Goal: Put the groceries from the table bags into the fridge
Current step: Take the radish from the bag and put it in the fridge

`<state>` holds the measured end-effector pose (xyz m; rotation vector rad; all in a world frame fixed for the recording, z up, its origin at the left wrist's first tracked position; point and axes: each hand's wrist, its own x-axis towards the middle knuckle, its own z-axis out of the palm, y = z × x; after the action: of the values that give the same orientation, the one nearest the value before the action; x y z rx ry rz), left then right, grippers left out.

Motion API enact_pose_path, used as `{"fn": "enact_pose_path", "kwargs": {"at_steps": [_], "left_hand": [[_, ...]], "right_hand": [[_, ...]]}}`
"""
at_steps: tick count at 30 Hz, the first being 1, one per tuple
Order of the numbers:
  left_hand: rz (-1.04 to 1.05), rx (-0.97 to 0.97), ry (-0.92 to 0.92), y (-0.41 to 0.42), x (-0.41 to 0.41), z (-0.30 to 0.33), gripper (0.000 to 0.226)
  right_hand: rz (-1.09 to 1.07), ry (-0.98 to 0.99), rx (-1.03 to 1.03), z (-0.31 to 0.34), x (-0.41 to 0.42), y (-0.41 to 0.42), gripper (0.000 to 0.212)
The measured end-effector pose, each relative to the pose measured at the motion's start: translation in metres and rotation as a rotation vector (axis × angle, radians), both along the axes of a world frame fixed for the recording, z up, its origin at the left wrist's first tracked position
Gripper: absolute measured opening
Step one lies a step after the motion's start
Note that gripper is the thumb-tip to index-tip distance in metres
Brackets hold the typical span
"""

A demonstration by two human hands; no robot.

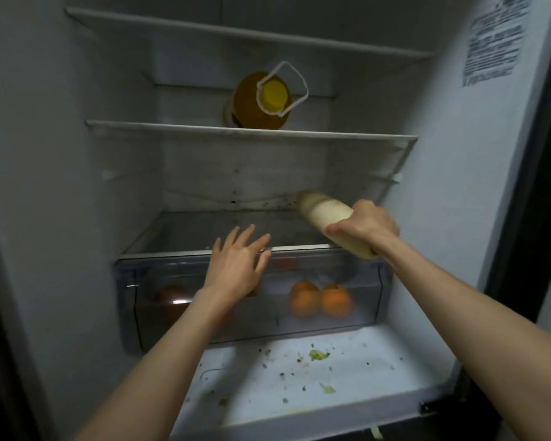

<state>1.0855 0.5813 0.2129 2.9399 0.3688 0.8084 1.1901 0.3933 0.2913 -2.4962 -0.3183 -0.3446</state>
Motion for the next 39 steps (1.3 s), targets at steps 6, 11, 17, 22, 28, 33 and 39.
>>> {"fn": "enact_pose_path", "kwargs": {"at_steps": [6, 11, 17, 22, 28, 33, 39], "left_hand": [[0.016, 0.152, -0.071, 0.0, 0.002, -0.013, 0.069], [0.04, 0.205, -0.158, 0.003, 0.006, -0.019, 0.049], [0.045, 0.204, -0.178, 0.004, 0.008, -0.021, 0.045], [0.041, 0.21, -0.203, 0.003, 0.008, -0.023, 0.045], [0.02, 0.185, -0.203, 0.002, 0.006, -0.022, 0.048], [0.015, 0.175, -0.16, 0.002, 0.005, -0.022, 0.055], [0.01, 0.184, -0.075, 0.0, -0.001, -0.015, 0.069]], "right_hand": [[-0.071, -0.087, -0.151, -0.001, 0.034, 0.014, 0.062], [-0.052, -0.142, -0.22, -0.005, 0.056, 0.021, 0.068], [-0.036, -0.542, -0.308, -0.021, 0.073, 0.025, 0.029], [-0.017, -0.552, -0.383, -0.03, 0.072, 0.017, 0.032], [0.035, -0.516, -0.523, -0.034, 0.066, 0.018, 0.044], [0.069, -0.347, -0.55, -0.019, 0.074, 0.015, 0.053], [0.117, -0.367, -0.639, -0.018, 0.077, 0.01, 0.049]]}}
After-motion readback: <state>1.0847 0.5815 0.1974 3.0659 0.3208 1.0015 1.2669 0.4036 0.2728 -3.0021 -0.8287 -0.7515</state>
